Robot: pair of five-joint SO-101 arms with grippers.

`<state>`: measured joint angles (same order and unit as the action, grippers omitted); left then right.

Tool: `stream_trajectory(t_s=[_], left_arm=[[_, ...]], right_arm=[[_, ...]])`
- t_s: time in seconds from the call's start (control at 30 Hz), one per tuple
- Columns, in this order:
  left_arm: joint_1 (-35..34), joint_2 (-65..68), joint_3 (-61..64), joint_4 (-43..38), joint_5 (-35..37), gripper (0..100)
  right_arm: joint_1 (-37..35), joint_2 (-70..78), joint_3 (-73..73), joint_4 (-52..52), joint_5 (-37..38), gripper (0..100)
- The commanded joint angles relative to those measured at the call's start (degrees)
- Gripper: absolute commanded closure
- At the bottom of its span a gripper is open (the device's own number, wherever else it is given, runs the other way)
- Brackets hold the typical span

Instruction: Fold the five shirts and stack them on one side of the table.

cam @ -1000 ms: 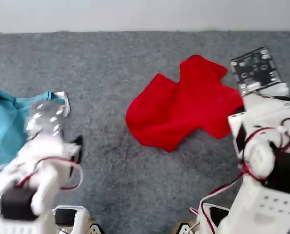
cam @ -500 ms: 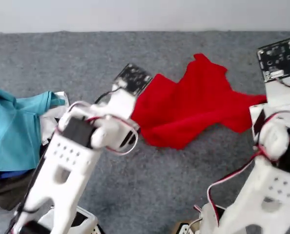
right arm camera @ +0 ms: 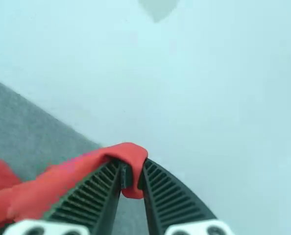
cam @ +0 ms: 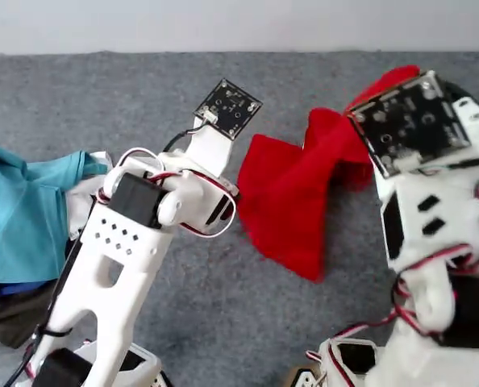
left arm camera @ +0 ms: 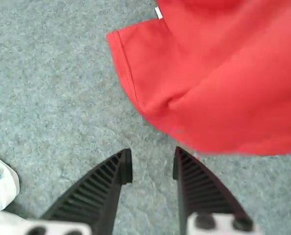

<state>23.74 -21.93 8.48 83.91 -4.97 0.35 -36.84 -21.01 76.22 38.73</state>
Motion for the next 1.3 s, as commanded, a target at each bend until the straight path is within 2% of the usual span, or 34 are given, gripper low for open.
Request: stream_trajectory(t_s=[0.0,0.27,0.43,0.67,0.87,0.97,1.1,1.27], left_arm=[[0.7,0.1,-1.8,-2.2,0.4,86],[2.3,4.9,-1.8,-4.7,0.4,86],[7.9,11.9,-2.5,-6.2,0.4,86],[17.5,23.6,-2.9,-12.9,-0.2,86],[23.5,38.6,-9.8,-14.9,-2.7,85],[24.3,47.4,-16.9,-12.2,-2.8,82],[24.4,58.1,-31.3,-2.3,-2.8,78],[24.4,70.7,-49.0,9.3,-4.5,78]], right_arm=[[5.1,3.6,3.9,-1.5,2.8,98.9],[18.2,14.1,22.3,-8.2,4.5,98.9],[23.2,19.2,29.7,-14.0,6.4,98.9],[26.4,20.4,33.8,-15.1,6.4,98.9],[26.2,20.4,35.5,-14.6,6.3,98.9],[26.2,20.4,35.5,-14.6,5.1,98.9],[26.2,20.4,35.5,-14.6,4.2,98.9],[26.2,20.8,35.5,-14.6,4.2,98.9]])
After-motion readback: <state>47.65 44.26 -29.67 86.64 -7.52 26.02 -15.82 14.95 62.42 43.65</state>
